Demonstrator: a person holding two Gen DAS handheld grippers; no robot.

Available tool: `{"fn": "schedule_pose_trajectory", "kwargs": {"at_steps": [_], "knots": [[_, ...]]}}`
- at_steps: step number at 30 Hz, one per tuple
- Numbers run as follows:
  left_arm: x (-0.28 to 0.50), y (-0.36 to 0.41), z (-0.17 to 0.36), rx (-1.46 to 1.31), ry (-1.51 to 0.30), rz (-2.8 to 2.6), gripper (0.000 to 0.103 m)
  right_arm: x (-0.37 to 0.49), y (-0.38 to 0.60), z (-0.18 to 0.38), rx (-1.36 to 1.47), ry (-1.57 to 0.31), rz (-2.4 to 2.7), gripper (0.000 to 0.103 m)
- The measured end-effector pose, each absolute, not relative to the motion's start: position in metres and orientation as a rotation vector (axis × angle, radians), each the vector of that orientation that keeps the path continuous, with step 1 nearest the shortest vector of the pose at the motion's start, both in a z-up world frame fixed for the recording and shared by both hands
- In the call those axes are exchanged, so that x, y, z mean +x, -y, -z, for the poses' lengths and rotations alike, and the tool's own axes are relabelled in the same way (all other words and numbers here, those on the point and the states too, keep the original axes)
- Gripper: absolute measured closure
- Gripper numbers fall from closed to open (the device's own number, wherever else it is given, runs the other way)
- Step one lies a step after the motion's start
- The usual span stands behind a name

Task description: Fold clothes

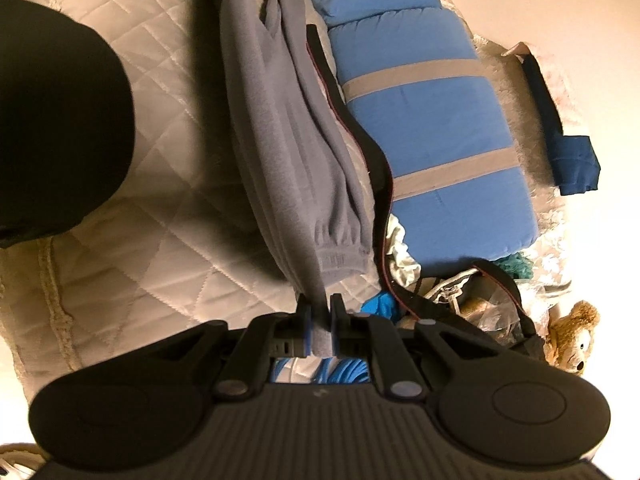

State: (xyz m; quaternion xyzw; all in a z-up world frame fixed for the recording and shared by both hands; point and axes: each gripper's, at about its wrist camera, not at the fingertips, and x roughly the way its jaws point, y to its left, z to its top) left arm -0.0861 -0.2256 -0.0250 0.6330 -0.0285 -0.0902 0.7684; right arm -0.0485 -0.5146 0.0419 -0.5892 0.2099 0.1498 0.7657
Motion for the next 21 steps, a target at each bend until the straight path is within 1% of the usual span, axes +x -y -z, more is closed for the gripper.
{"fn": "schedule_pose_trajectory", "kwargs": {"at_steps": [1, 3, 4, 9, 14, 21], "knots": [[-0.087, 0.227, 0.025, 1.387, 0.03, 0.217, 0.085, -0.049, 0.515, -0.041, -1.283, -0.458, -0.326, 0.094], [-0.09, 0.23, 0.022, 1.389, -0.062, 0.272, 0.099, -0.051, 0.514, -0.038, -1.293, -0.46, -0.325, 0.094], [-0.091, 0.23, 0.021, 1.394, -0.102, 0.302, 0.1, -0.052, 0.514, -0.036, -1.3, -0.462, -0.323, 0.094], [-0.102, 0.225, 0.012, 1.38, -0.274, 0.462, 0.101, -0.056, 0.513, -0.027, -1.32, -0.474, -0.322, 0.094], [-0.113, 0.217, 0.002, 1.318, -0.382, 0.56, 0.101, -0.06, 0.516, -0.022, -1.31, -0.5, -0.326, 0.095], [-0.119, 0.217, 0.001, 1.267, -0.496, 0.65, 0.101, -0.063, 0.519, -0.015, -1.299, -0.537, -0.332, 0.095]]}}
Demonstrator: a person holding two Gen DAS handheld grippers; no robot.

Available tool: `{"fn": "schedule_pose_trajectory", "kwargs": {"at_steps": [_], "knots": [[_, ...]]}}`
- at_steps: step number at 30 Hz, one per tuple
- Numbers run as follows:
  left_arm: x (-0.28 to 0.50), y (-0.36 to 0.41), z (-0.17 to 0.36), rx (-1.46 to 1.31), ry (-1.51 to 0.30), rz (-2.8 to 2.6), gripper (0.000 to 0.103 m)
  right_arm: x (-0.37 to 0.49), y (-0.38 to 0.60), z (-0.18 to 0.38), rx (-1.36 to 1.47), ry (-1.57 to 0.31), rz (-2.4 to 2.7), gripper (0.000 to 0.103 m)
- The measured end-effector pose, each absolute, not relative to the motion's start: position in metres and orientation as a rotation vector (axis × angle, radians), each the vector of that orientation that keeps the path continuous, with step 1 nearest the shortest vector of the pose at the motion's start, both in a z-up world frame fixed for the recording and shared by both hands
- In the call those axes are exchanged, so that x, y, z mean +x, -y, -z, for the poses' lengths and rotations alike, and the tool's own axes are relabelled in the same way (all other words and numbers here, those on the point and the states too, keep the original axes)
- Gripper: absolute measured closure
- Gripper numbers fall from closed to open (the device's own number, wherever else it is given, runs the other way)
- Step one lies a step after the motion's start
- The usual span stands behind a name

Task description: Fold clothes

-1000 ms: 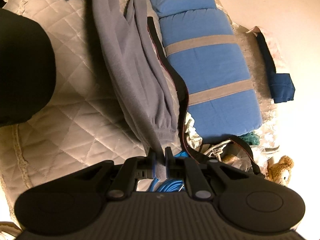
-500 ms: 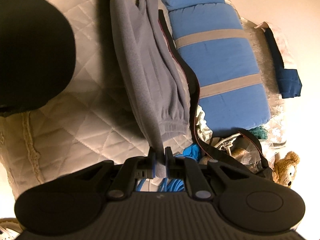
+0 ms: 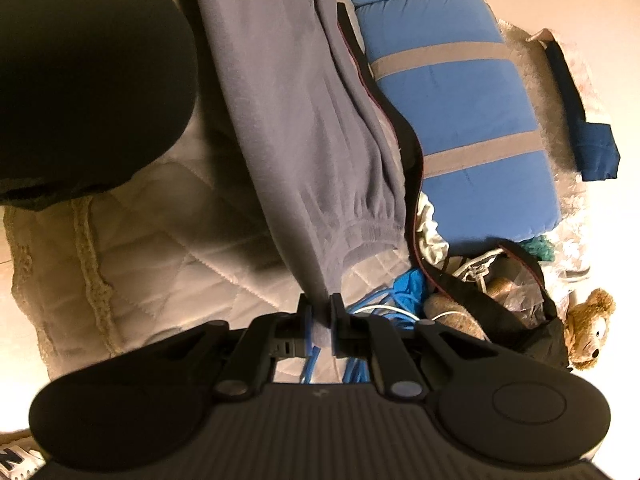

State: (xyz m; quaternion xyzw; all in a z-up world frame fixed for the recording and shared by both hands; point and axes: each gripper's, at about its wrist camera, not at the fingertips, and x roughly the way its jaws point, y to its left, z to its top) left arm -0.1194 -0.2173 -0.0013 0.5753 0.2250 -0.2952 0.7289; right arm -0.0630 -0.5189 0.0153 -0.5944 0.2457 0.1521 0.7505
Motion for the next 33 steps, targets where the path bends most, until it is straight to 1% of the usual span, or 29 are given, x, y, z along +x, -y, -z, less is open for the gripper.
{"fn": "schedule_pose_trajectory", "kwargs": {"at_steps": [9, 11, 12, 13, 14, 16, 17, 18, 20, 22, 24, 27, 33], "knots": [[-0.11, 0.217, 0.014, 1.275, -0.53, 0.679, 0.101, -0.067, 0.518, -0.006, -1.303, -0.586, -0.359, 0.095], [-0.11, 0.216, 0.015, 1.267, -0.528, 0.683, 0.101, -0.068, 0.519, -0.004, -1.313, -0.622, -0.368, 0.095], [-0.109, 0.215, 0.017, 1.258, -0.531, 0.685, 0.101, -0.069, 0.519, -0.003, -1.313, -0.648, -0.374, 0.09], [-0.107, 0.215, 0.018, 1.248, -0.535, 0.685, 0.101, -0.069, 0.519, -0.003, -1.312, -0.666, -0.37, 0.076], [-0.106, 0.214, 0.02, 1.237, -0.535, 0.683, 0.101, -0.069, 0.521, -0.008, -1.268, -0.684, -0.377, 0.076], [-0.106, 0.213, 0.022, 1.215, -0.527, 0.678, 0.1, -0.068, 0.526, -0.018, -1.18, -0.718, -0.39, 0.064], [-0.106, 0.212, 0.023, 1.203, -0.522, 0.675, 0.1, -0.068, 0.528, -0.023, -1.135, -0.735, -0.396, 0.054], [-0.105, 0.211, 0.022, 1.193, -0.518, 0.67, 0.1, -0.065, 0.531, -0.031, -1.055, -0.736, -0.384, 0.046], [-0.105, 0.209, 0.021, 1.174, -0.508, 0.66, 0.099, -0.059, 0.538, -0.047, -0.896, -0.737, -0.359, 0.038], [-0.104, 0.207, 0.02, 1.155, -0.498, 0.65, 0.094, -0.045, 0.546, -0.062, -0.701, -0.733, -0.328, 0.037], [-0.103, 0.205, 0.018, 1.136, -0.489, 0.64, 0.076, -0.027, 0.553, -0.071, -0.525, -0.728, -0.3, 0.038], [-0.101, 0.202, 0.017, 1.107, -0.475, 0.624, 0.063, 0.005, 0.558, -0.073, -0.323, -0.723, -0.257, 0.04], [-0.103, 0.195, 0.012, 1.075, -0.467, 0.615, 0.061, 0.061, 0.567, -0.053, -0.117, -0.739, -0.175, 0.043]]}}
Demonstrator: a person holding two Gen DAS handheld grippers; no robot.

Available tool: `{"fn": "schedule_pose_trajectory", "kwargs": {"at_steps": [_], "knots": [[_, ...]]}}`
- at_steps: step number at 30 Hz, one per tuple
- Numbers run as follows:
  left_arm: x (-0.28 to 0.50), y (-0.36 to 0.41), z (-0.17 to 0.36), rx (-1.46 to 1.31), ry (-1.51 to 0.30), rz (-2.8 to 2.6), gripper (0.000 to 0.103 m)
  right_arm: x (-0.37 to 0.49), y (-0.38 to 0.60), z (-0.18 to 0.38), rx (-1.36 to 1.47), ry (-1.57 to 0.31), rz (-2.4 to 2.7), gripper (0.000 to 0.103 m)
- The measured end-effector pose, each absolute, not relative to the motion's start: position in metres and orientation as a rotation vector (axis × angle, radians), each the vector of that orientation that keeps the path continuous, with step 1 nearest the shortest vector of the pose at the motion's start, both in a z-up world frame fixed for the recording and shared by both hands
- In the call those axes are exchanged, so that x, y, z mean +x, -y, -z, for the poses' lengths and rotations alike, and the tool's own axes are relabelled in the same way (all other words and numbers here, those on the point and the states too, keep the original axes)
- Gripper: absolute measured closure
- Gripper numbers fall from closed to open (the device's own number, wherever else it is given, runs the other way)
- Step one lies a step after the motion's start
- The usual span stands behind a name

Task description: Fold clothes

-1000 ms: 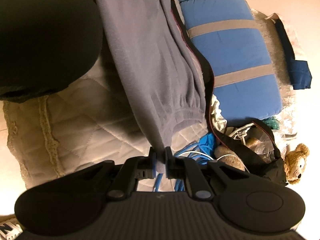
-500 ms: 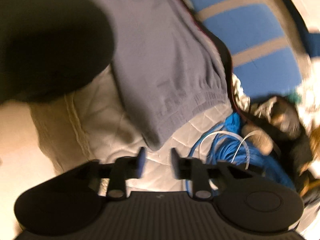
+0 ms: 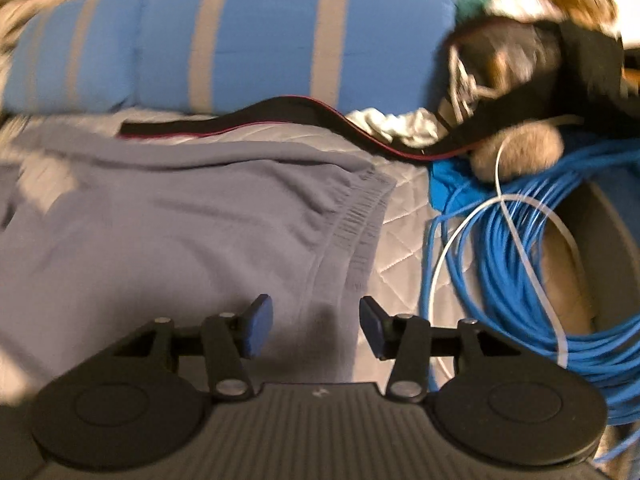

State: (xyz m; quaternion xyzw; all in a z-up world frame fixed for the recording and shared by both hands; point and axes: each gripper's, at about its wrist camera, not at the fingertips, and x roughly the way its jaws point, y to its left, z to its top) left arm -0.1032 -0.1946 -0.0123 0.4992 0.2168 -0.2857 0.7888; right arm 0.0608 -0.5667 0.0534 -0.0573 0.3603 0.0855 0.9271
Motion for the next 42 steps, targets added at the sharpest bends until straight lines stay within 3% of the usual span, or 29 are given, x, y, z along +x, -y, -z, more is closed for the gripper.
{"fn": "schedule_pose_trajectory", "kwargs": {"at_steps": [4, 10, 12, 15, 29, 31, 33, 35, 38, 42], "knots": [[-0.107, 0.187, 0.012, 1.036, -0.469, 0.604, 0.061, 0.089, 0.574, -0.039, -0.014, -0.753, -0.136, 0.047], [-0.108, 0.179, 0.01, 0.994, -0.484, 0.609, 0.061, 0.116, 0.584, -0.021, 0.107, -0.776, -0.115, 0.062], [-0.107, 0.179, 0.01, 0.98, -0.488, 0.61, 0.061, 0.118, 0.583, -0.02, 0.123, -0.782, -0.119, 0.079], [-0.106, 0.179, 0.01, 0.96, -0.492, 0.609, 0.061, 0.118, 0.582, -0.021, 0.122, -0.781, -0.106, 0.092], [-0.107, 0.164, -0.009, 0.873, -0.496, 0.59, 0.061, 0.113, 0.576, -0.039, 0.015, -0.77, -0.031, 0.098], [-0.107, 0.16, -0.013, 0.871, -0.492, 0.58, 0.061, 0.112, 0.572, -0.041, -0.008, -0.774, -0.022, 0.095], [-0.107, 0.153, -0.017, 0.867, -0.49, 0.567, 0.061, 0.112, 0.569, -0.043, -0.032, -0.777, -0.013, 0.067], [-0.107, 0.147, -0.02, 0.87, -0.492, 0.557, 0.061, 0.111, 0.566, -0.045, -0.055, -0.78, -0.004, 0.057], [-0.104, 0.134, -0.024, 0.886, -0.493, 0.526, 0.061, 0.105, 0.554, -0.054, -0.12, -0.772, -0.005, 0.03], [-0.095, 0.109, -0.035, 0.913, -0.506, 0.473, 0.061, 0.081, 0.521, -0.078, -0.255, -0.726, -0.078, 0.016]]}}
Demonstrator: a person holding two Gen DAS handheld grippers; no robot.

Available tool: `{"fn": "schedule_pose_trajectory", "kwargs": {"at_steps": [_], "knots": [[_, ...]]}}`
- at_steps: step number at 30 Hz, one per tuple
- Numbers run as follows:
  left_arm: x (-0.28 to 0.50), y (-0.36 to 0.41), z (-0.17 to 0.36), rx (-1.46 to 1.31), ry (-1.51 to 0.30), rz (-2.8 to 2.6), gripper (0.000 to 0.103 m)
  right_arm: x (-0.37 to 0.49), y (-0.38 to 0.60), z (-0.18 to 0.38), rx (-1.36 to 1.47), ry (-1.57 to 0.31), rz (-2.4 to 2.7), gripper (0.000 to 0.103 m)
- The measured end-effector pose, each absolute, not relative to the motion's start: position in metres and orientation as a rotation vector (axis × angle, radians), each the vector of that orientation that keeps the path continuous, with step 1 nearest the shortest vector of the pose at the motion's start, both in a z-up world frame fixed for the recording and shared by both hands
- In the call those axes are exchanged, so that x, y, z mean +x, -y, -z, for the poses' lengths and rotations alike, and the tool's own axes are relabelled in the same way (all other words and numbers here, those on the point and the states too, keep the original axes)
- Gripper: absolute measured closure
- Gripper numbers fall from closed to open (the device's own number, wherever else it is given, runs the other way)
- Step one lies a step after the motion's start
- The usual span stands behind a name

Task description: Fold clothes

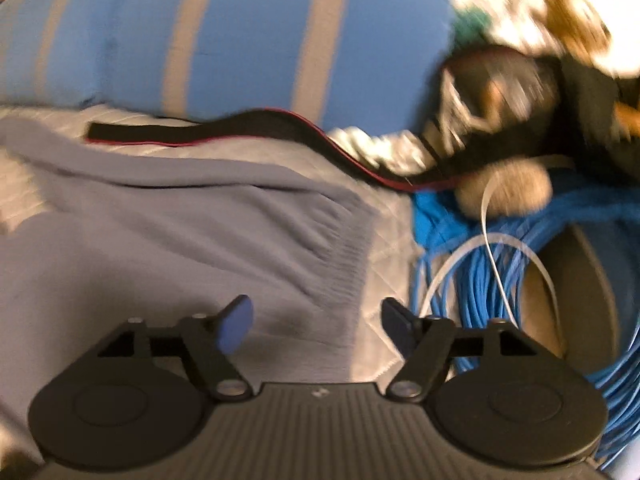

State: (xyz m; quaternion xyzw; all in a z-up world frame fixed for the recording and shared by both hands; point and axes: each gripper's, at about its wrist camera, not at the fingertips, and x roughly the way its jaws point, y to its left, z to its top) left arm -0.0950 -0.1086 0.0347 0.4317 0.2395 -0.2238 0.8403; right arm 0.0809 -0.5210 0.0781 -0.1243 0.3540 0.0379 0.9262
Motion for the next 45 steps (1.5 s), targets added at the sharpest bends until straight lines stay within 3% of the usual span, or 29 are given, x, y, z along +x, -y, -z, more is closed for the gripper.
{"fn": "schedule_pose_trajectory", "kwargs": {"at_steps": [3, 9, 15, 22, 41, 43, 45], "knots": [[-0.088, 0.086, -0.046, 0.935, -0.515, 0.432, 0.052, 0.065, 0.494, -0.097, -0.313, -0.698, -0.136, 0.01], [-0.075, 0.04, -0.069, 0.98, -0.533, 0.349, 0.049, 0.033, 0.437, -0.118, -0.403, -0.644, -0.254, 0.001], [-0.062, -0.006, -0.091, 1.023, -0.55, 0.265, 0.044, 0.001, 0.379, -0.122, -0.494, -0.592, -0.384, 0.0], [-0.034, -0.047, -0.083, 0.969, -0.611, 0.197, 0.044, -0.037, 0.319, -0.091, -0.639, -0.547, -0.492, 0.0], [0.106, -0.156, -0.073, 0.217, -0.839, 0.315, 0.045, -0.055, 0.268, -0.034, -0.597, -0.632, -0.528, 0.0], [0.116, -0.165, -0.066, 0.131, -0.88, 0.332, 0.05, -0.051, 0.268, -0.033, -0.587, -0.646, -0.519, 0.0], [0.118, -0.172, -0.063, 0.028, -0.899, 0.342, 0.082, -0.048, 0.269, -0.031, -0.579, -0.658, -0.509, 0.0]]}}
